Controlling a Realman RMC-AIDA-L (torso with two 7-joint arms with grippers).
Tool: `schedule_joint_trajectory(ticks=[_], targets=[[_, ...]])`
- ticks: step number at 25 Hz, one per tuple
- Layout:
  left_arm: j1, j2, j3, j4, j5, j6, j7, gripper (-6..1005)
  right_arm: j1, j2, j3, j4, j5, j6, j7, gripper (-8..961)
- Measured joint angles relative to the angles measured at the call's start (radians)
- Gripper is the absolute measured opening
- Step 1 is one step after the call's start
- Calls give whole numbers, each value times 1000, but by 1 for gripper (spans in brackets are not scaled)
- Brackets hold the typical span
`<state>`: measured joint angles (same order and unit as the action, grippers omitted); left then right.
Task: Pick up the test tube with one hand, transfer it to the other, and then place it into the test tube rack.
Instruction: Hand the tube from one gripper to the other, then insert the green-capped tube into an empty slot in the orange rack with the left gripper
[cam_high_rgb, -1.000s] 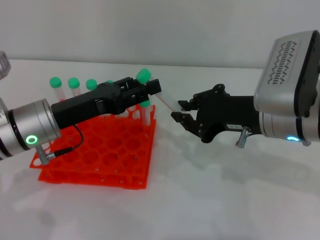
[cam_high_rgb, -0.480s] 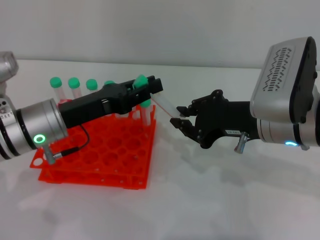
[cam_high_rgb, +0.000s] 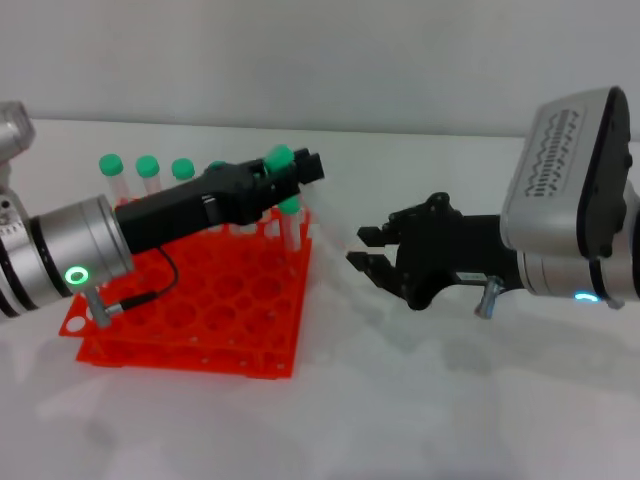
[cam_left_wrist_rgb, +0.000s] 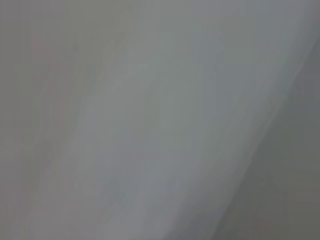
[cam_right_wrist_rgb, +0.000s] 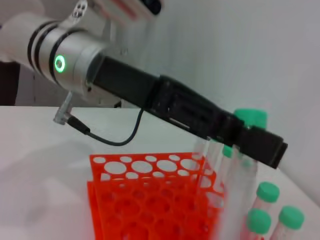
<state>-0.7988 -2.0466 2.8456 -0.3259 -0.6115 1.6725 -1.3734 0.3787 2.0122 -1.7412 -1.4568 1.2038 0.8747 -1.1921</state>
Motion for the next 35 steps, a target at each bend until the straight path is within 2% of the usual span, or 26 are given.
schedule_joint_trajectory(ticks=[4,9,14,17,22,30,35], targets=[[0,1,0,-1,-6,14,0,208,-1,-1,4,5,-1,1,6,363],[6,6,0,-3,-31,57,-1,213,-5,-2,51,29,-20,3,13,373],[12,16,0,-49,-44,134,-36,218,-24,-3,141,65,-25,4,11,578],[14,10,0,-123,-52,165,-90,221,-45,-4,208,76,-26,3,1,805],[38,-32,0,-338,-75,170,-208,226,-67,-5,289,102,-26,2,-10,830],[63,-36,0,-492,-109,112,-270,233,-65,-6,293,151,-18,1,-6,859],[25,-37,1,-545,-92,19,-266,238,-64,-4,256,168,12,-2,-2,857]])
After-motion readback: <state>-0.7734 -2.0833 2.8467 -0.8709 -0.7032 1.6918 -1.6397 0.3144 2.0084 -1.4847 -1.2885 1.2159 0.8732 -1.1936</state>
